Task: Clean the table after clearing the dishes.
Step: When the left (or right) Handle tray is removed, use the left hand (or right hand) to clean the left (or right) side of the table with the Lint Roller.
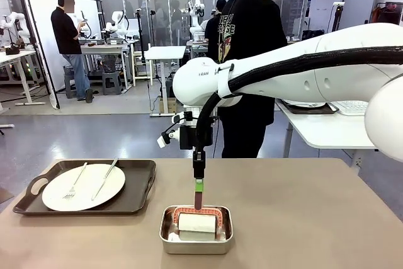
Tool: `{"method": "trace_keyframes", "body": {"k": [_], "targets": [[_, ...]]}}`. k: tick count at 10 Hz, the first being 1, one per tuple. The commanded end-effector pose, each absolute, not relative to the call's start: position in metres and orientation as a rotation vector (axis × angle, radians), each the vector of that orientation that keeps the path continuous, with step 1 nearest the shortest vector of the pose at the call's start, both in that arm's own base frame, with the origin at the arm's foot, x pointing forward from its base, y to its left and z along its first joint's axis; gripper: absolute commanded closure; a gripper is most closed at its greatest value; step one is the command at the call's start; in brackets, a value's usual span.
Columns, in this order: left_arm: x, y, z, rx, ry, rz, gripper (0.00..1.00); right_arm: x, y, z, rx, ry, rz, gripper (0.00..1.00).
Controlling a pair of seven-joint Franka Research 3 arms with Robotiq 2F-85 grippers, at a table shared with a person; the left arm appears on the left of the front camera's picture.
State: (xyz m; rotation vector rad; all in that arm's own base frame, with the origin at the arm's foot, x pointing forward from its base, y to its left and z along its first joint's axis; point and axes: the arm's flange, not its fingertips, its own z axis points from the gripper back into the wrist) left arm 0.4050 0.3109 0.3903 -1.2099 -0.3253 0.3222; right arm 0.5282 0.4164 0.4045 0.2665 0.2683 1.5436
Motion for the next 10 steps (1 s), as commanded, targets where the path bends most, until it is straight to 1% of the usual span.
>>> {"method": "trace_keyframes", "body": {"k": [1, 2, 3, 5, 6, 7, 8, 9, 10], "targets": [[0.4021, 0.3121, 0.3906, -1.211, -0.328, 0.324, 0.0, 0.5261, 0.4215, 0.4091, 0.282, 0.291, 1.524, 0.97], [0.4021, 0.3121, 0.3906, -1.211, -0.328, 0.324, 0.0, 0.5253, 0.4211, 0.41, 0.286, 0.294, 1.519, 0.94], [0.4021, 0.3121, 0.3906, -1.211, -0.328, 0.324, 0.0, 0.5251, 0.4201, 0.4105, 0.294, 0.305, 1.502, 1.0], [0.4021, 0.3121, 0.3906, -1.211, -0.328, 0.324, 0.0, 0.5238, 0.4191, 0.4135, 0.3, 0.3, 1.5, 1.0], [0.4021, 0.3121, 0.3906, -1.211, -0.328, 0.324, 0.0, 0.5223, 0.4192, 0.4154, 0.299, 0.295, 1.503, 0.98], [0.4021, 0.3121, 0.3906, -1.211, -0.328, 0.324, 0.0, 0.5209, 0.4194, 0.4163, 0.296, 0.293, 1.505, 0.98], [0.4021, 0.3121, 0.3906, -1.211, -0.328, 0.324, 0.0, 0.5202, 0.4195, 0.4168, 0.295, 0.289, 1.504, 1.0], [0.4021, 0.3121, 0.3906, -1.211, -0.328, 0.324, 0.0, 0.5199, 0.4193, 0.4171, 0.302, 0.285, 1.504, 0.97], [0.4021, 0.3121, 0.3906, -1.211, -0.328, 0.324, 0.0, 0.5276, 0.4164, 0.408, 0.279, 0.291, 1.531, 0.97]]}}
